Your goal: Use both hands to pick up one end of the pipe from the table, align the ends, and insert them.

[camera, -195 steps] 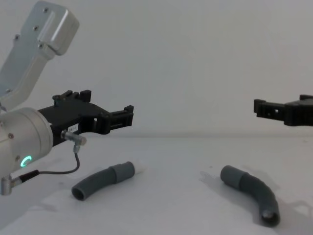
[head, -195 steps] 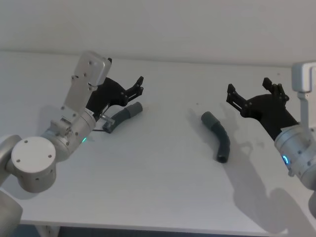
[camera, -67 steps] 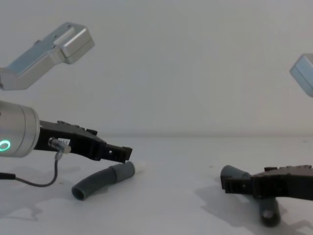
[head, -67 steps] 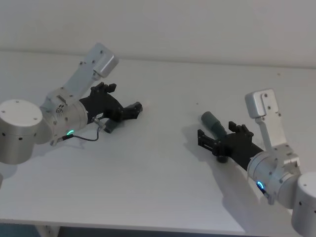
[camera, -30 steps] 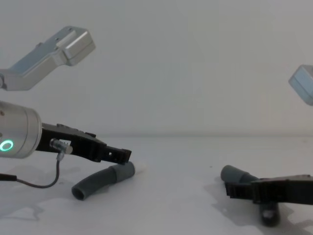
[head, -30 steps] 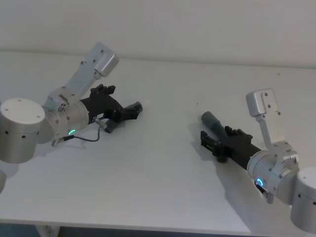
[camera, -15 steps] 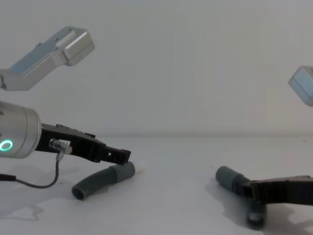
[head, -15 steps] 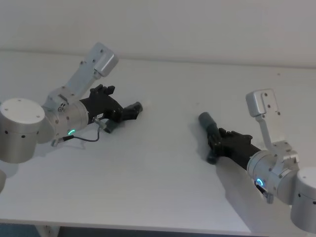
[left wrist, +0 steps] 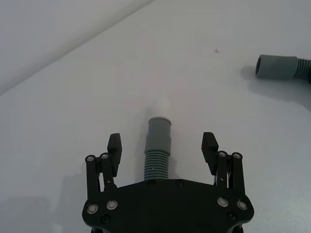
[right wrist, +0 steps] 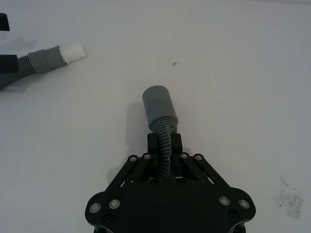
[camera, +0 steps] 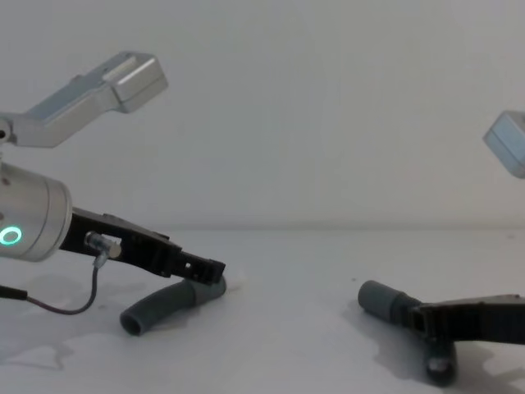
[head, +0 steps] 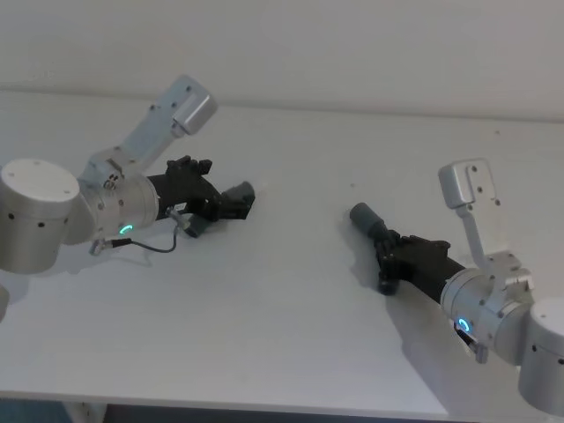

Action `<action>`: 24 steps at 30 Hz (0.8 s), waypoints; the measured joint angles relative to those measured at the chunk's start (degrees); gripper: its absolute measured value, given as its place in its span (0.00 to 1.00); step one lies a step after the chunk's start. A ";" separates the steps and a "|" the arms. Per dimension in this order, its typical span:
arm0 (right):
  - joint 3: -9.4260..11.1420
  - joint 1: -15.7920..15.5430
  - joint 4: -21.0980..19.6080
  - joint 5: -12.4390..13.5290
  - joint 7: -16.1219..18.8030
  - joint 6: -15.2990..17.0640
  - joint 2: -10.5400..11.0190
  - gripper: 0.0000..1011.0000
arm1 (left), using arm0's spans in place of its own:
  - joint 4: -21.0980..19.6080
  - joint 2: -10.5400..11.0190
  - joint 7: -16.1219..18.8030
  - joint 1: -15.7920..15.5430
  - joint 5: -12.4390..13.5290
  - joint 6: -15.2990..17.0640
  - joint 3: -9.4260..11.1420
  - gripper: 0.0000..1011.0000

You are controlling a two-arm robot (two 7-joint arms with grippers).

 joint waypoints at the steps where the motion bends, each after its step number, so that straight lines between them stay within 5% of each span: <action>1: 0.00 0.00 0.00 0.00 0.00 0.00 0.00 0.15 | 0.14 0.06 -0.28 -0.19 -0.02 0.12 0.12 0.99; 24: 0.00 -0.01 0.00 0.00 -0.01 0.00 0.00 0.15 | 3.79 0.86 -1.47 -3.10 3.76 -2.50 3.72 0.99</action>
